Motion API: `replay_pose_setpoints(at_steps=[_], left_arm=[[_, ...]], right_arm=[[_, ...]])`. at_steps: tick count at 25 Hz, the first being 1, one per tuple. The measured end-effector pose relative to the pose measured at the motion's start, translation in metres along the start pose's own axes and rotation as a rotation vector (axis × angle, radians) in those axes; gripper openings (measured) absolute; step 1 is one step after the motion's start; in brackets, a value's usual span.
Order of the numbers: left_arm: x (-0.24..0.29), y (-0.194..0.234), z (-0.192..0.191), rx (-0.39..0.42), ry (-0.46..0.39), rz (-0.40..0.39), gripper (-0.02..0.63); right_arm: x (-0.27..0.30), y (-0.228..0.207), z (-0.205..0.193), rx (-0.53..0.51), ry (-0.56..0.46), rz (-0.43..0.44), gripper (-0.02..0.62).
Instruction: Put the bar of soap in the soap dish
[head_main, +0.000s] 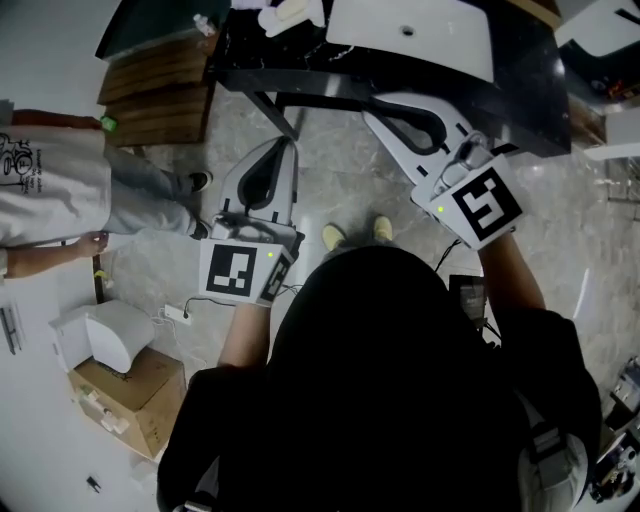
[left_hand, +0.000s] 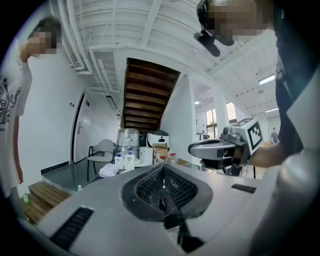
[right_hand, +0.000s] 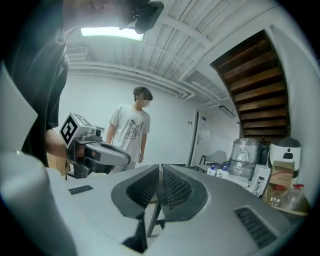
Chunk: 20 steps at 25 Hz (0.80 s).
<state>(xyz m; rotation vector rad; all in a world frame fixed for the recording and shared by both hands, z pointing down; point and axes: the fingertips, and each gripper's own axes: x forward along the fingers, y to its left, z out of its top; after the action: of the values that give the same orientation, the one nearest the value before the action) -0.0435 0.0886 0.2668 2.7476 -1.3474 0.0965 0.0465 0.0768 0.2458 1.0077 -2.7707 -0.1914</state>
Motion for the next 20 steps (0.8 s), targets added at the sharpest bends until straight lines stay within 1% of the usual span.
replay_pose_setpoints(at_steps=[3, 6, 8, 14, 20], left_arm=[[0.010, -0.013, 0.002, -0.005, -0.002, -0.013, 0.003], [0.015, -0.018, 0.005, -0.003, -0.001, -0.008, 0.003], [0.016, -0.019, 0.006, 0.005, 0.004, -0.008, 0.003], [0.017, -0.018, 0.013, 0.014, -0.019, 0.004, 0.003], [0.016, -0.012, 0.013, 0.009, -0.012, 0.009, 0.003]], right_arm=[[-0.014, -0.011, -0.005, 0.028, -0.005, -0.010, 0.032], [-0.022, -0.018, -0.008, 0.024, 0.004, -0.016, 0.032], [-0.024, -0.021, -0.007, 0.021, 0.001, -0.022, 0.032], [-0.021, -0.025, -0.001, 0.007, -0.018, -0.022, 0.032], [-0.015, -0.024, 0.000, -0.009, -0.003, -0.016, 0.032]])
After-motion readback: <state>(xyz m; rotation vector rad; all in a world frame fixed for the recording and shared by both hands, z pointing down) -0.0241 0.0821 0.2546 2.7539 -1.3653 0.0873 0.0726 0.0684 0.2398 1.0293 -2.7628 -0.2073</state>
